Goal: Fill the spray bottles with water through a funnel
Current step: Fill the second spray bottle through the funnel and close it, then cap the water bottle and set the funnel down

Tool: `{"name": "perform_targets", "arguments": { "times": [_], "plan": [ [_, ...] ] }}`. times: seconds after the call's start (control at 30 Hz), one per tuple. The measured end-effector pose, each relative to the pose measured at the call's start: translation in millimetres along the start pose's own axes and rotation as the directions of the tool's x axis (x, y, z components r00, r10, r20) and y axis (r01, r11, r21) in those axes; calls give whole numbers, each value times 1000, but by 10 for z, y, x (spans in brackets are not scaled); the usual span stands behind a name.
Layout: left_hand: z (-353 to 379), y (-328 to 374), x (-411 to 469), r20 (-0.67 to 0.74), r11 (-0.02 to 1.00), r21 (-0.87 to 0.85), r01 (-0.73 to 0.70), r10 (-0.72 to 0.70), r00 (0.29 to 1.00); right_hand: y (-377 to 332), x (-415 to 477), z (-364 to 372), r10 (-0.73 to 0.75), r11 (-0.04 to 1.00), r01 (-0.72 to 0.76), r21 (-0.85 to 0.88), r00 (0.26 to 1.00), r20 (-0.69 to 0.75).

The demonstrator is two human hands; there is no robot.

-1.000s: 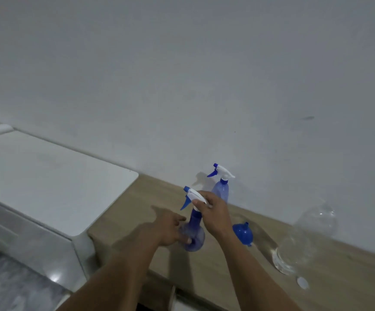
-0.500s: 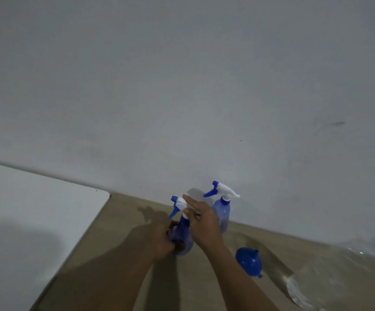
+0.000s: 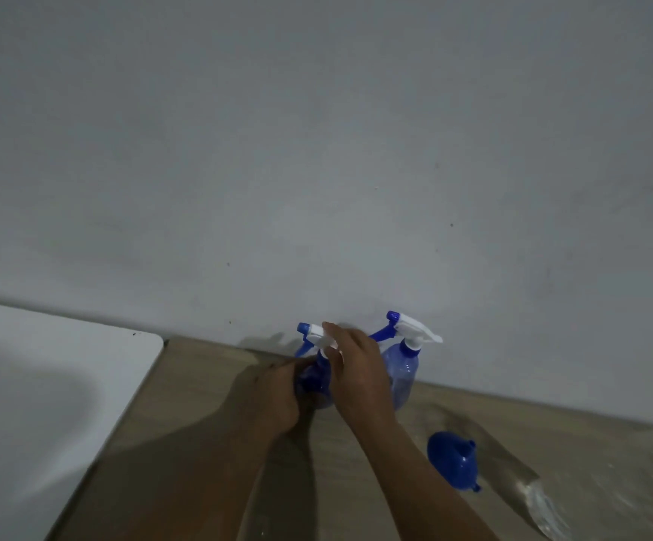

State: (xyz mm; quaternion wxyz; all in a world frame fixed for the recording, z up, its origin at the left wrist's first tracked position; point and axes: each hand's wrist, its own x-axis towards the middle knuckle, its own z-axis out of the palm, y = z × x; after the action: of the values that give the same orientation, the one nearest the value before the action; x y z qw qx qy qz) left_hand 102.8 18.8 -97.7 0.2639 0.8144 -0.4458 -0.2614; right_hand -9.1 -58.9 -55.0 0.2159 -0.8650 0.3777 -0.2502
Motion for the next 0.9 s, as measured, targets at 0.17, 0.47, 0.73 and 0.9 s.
{"name": "perform_targets", "arguments": {
  "times": [0.17,0.47,0.73,0.9],
  "plan": [
    [-31,76,64,-7,998,47,-44,45,999,38,68,80,36,981,-21,-191,996,77],
    [-66,183,6,41,999,-43,-21,23,999,-70,-66,-233,3,970,-3,-245,1000,0],
    [-78,196,-391,-169,962,274,0,49,984,-157,-417,-637,61,984,-60,-167,998,-4],
    [131,339,-797,-188,963,271,-14,67,980,29,-827,-918,156,967,-152,-206,988,4]
  ]
}}
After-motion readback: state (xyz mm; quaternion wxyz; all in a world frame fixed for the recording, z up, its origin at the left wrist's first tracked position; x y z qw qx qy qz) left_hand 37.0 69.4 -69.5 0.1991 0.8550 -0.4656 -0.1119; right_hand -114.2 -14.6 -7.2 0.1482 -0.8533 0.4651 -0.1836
